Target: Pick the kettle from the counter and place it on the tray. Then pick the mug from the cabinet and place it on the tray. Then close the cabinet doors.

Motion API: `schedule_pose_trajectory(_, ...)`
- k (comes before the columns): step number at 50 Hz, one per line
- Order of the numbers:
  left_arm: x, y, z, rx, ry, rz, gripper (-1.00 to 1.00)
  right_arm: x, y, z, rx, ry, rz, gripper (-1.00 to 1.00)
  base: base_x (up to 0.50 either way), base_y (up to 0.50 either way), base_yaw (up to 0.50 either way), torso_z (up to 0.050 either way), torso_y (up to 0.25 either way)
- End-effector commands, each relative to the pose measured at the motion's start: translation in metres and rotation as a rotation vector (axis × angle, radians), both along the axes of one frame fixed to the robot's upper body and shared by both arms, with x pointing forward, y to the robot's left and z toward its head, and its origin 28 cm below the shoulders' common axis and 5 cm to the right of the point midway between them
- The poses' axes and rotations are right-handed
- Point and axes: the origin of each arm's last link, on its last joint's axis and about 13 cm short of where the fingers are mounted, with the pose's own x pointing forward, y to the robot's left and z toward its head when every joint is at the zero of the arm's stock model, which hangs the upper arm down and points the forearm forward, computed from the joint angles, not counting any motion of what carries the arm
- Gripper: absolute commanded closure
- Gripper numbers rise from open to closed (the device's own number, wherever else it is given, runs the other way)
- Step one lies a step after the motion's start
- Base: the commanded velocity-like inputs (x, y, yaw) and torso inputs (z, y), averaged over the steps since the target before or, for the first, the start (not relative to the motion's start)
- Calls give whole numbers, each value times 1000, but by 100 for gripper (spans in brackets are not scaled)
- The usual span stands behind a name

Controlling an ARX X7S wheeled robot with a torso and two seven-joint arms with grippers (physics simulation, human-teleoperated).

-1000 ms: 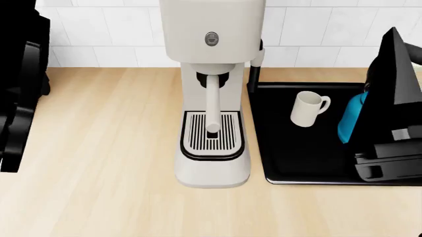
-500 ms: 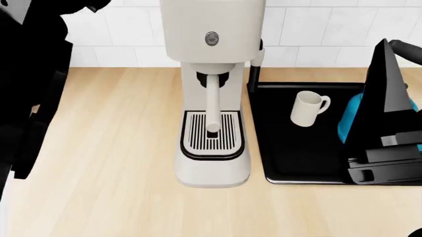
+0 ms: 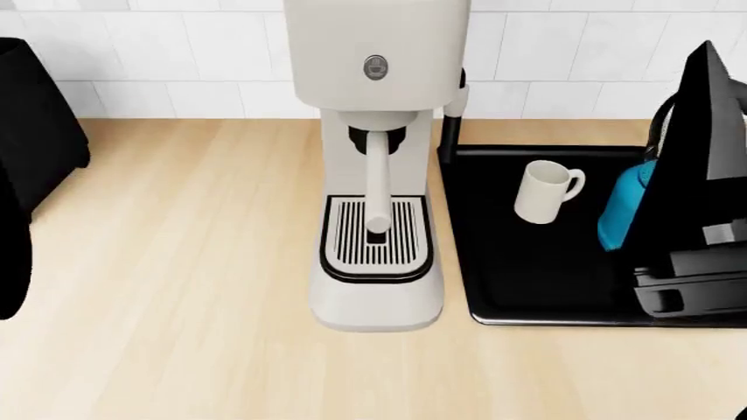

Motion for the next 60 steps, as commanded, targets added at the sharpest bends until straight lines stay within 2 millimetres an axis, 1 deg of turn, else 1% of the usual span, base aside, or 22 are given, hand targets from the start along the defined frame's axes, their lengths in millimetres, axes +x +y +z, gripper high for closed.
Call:
schedule_pose_trajectory(1, -77, 41, -68, -158, -110, -21, -100, -2, 0, 11, -7, -36, -31, -100, 0, 0, 0, 0, 0)
schedule_pose_trajectory(3, -88, 45, -84, -169, -128, 0, -100, -3, -1, 14, -5, -47, -39, -100, 0, 0, 0, 0, 0)
schedule_pose_trajectory(7, -112, 54, -116, -184, -145, -28, -100, -8, -3, 22, -3, -81, -56, -100, 0, 0, 0, 0, 0)
schedule_pose_trajectory(9, -121, 58, -128, -189, -144, -31, -100, -11, -6, 27, 0, -108, -68, -100, 0, -57, 0, 0, 0)
schedule_pose_trajectory(12, -129, 64, -141, -206, -139, -22, -100, -18, -9, 34, 6, -149, -88, -100, 0, -142, 0, 0, 0)
schedule_pose_trajectory(15, -135, 71, -148, -231, -138, -5, -100, -24, -11, 38, 6, -178, -105, -100, 1, -491, 0, 0, 0)
schedule_pose_trajectory(21, -139, 76, -154, -254, -132, 1, -100, -29, -15, 40, 5, -222, -124, -100, 1, -500, 0, 0, 0)
schedule_pose_trajectory(28, -138, 77, -156, -266, -123, 2, -100, -30, -18, 38, 13, -232, -134, -100, 1, -500, 0, 0, 0)
schedule_pose_trajectory(51, -138, 78, -152, -286, -117, -3, -100, -31, -17, 40, 20, -230, -130, -100, 1, -500, 0, 0, 0)
schedule_pose_trajectory(60, -136, 77, -156, -280, -108, -6, -100, -32, -18, 40, 22, -231, -130, -100, 1, -500, 0, 0, 0)
